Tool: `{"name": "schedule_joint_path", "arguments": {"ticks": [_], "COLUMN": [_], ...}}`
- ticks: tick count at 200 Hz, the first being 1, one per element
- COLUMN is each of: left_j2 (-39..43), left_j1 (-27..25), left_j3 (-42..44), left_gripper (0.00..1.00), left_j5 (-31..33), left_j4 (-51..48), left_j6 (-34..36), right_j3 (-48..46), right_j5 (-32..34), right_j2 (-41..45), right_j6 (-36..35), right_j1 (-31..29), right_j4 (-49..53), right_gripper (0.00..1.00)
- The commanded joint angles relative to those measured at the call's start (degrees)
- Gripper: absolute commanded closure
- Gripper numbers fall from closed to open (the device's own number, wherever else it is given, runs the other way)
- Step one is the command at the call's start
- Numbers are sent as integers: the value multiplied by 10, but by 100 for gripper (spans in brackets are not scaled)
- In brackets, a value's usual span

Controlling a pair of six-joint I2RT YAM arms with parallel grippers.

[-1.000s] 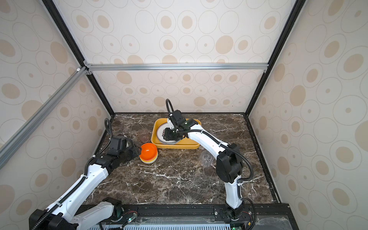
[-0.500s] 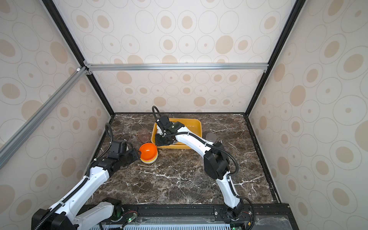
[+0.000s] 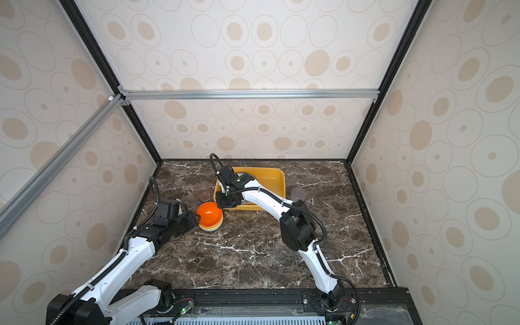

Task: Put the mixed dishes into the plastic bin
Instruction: 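Close the right gripper on the orange bowl rim, then lift the orange bowl off the yellow bowls with the right gripper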

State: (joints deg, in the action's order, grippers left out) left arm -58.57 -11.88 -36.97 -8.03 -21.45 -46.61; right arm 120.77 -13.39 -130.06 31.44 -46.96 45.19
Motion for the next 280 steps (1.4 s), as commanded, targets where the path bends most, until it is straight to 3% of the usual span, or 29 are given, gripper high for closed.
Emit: {"name": "schedule_joint_path", "arguments": {"ticks": [1,161,280], "left_j2": [9,13,57], "left_j1": [8,15,17], "left_j3": [3,4,-43], "left_gripper": [51,51,50], "left_j5": [-4,-12,-13], "left_j4": [6,4,-34], "left_j6": [0,3,0], "right_j3": [30,65,11], "right_j5": [7,26,68], "right_j2": [-21,-48,36], "right_j6": [-1,-28,-42], "right_j1": [-9,-19,-21], "right_j4": [25,49,16], "right_gripper": [68,88,99]}}
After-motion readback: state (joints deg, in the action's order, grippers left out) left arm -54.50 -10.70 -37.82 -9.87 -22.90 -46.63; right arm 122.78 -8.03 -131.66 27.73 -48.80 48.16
